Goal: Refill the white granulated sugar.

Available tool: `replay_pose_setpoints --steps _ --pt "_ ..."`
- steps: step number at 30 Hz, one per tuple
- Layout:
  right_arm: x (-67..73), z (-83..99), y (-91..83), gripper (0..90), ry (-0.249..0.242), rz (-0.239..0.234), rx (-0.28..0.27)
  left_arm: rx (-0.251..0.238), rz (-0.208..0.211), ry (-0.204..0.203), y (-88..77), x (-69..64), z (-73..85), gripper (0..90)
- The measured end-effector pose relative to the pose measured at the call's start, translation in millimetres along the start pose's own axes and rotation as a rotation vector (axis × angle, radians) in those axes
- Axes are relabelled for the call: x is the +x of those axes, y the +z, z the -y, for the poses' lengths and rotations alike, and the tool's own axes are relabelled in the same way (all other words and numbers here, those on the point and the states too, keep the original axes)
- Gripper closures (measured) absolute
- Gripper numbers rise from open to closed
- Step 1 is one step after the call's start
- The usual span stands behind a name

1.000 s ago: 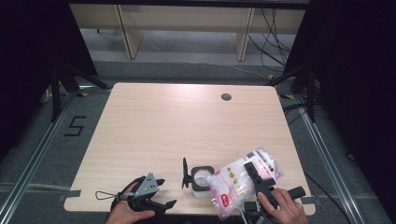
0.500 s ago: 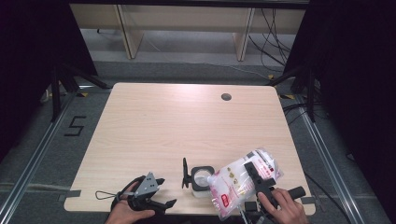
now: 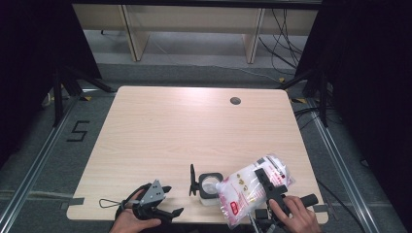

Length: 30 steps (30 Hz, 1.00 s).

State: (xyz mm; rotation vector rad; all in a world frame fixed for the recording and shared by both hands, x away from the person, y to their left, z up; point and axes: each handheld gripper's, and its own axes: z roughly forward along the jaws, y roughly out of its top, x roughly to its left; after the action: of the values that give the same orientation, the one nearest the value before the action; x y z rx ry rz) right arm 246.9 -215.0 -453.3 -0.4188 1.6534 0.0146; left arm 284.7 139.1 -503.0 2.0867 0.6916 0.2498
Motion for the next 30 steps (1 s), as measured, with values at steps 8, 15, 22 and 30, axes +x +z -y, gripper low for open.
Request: replay_pose_setpoints --steps 8,15,22,30 --pt "0.3 0.6 -1.1 46.2 0.022 0.002 0.007 -0.006 0.000 -0.018 0.8 -1.1 0.0 17.6" --pt "-1.0 1.0 -1.4 46.3 0.009 -0.012 0.012 0.005 -0.009 -0.002 -0.2 0.5 0.2 17.6" --pt "-1.3 1.0 -2.3 46.4 0.013 0.001 0.015 0.000 0.000 -0.006 0.2 -0.8 0.5 17.6" --pt "0.9 0.9 -2.0 46.5 0.033 0.002 0.013 0.015 -0.006 0.018 -1.3 0.7 0.4 17.7"
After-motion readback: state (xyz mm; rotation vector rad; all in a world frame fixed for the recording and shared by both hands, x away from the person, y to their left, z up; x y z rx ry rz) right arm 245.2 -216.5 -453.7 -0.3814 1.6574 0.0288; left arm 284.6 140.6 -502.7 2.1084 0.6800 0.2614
